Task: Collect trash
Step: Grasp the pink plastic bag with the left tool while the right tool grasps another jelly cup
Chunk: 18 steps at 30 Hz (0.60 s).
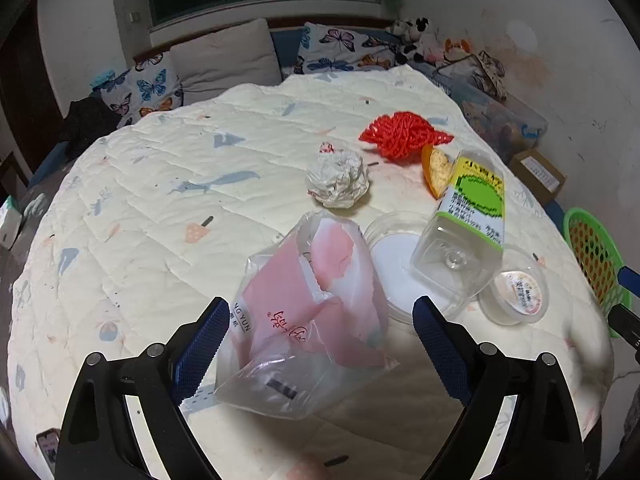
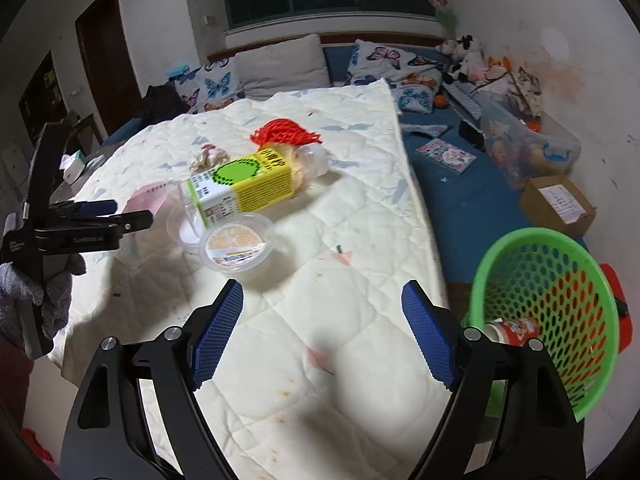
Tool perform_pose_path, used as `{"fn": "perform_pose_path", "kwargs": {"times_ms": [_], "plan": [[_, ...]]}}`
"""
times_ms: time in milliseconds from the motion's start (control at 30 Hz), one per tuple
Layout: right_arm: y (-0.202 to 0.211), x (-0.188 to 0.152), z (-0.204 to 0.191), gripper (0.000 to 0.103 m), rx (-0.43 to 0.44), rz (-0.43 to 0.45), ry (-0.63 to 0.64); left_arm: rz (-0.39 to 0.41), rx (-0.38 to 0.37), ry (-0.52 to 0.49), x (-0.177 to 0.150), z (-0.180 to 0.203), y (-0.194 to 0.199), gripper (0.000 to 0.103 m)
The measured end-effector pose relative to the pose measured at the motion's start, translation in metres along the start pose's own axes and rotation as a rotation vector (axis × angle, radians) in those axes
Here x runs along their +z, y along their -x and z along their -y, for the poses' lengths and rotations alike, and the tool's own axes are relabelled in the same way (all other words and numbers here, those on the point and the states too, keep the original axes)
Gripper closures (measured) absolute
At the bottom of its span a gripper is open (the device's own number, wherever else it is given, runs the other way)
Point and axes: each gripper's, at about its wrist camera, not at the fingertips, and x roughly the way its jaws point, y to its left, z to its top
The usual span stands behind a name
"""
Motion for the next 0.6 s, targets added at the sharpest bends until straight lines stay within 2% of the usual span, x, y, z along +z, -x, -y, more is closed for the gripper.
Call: {"fn": "perform_pose_path", "kwargs": {"times_ms": [367,600], "plan": [[-0.027,0.0,-0.024,0.021,0.054,-0.052,0.049,-0.044,-0.024,0.005,0.003,-0.007,-0.023,0.015],[-0.049,0.003,-0.041,0.02,0.09,-0.082,0.084,-0.04,-0.05,0.028,0.001,-0.018,-0.022,0.033]]}}
